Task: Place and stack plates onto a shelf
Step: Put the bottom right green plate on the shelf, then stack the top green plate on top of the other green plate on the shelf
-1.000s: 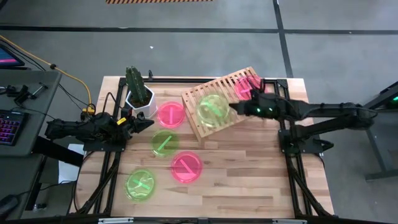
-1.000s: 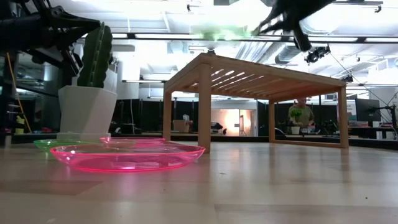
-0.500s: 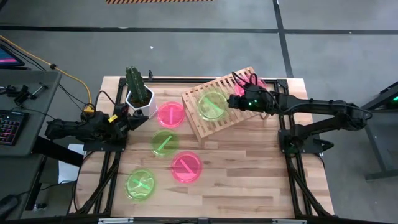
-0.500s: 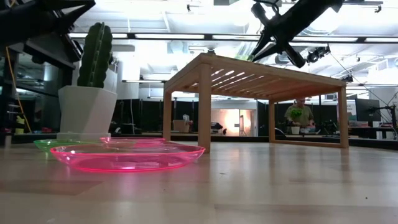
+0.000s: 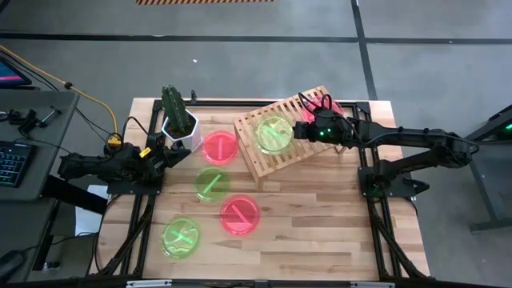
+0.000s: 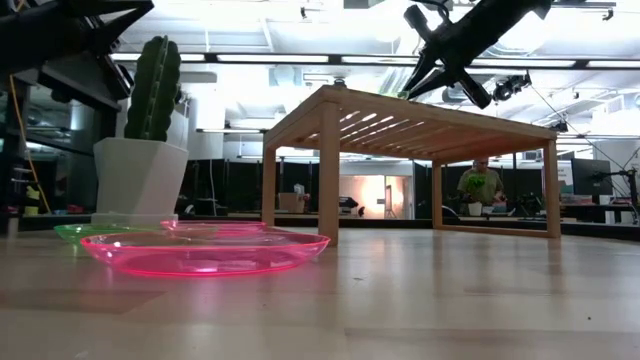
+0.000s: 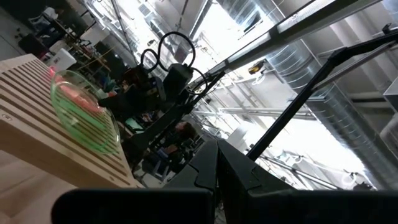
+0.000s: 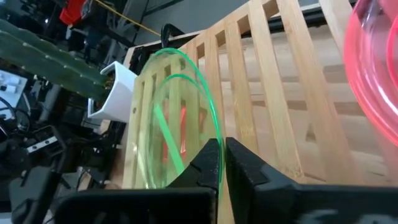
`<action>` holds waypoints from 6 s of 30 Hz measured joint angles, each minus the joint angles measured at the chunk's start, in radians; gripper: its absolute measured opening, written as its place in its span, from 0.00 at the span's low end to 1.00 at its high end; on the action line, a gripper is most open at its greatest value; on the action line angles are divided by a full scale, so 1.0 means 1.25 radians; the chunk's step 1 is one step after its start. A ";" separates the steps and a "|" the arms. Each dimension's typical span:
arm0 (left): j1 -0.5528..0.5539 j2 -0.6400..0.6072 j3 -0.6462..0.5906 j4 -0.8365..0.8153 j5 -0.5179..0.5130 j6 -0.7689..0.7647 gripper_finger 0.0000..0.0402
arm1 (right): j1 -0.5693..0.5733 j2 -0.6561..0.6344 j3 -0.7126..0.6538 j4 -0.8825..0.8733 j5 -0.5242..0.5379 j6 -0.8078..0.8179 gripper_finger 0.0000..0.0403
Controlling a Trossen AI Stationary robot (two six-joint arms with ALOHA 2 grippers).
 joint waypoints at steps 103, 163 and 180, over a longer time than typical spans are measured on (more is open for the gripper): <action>-0.138 1.067 0.470 -0.934 -0.080 -0.606 0.34 | -0.034 -0.326 0.000 -0.018 -0.303 -0.384 0.40; 0.317 1.165 1.114 -0.794 0.068 0.169 0.00 | -0.034 -0.325 0.000 -0.012 -0.288 -0.368 0.40; 0.319 1.275 1.144 -0.768 0.122 0.183 0.00 | -0.034 -0.325 0.000 -0.014 -0.290 -0.383 0.40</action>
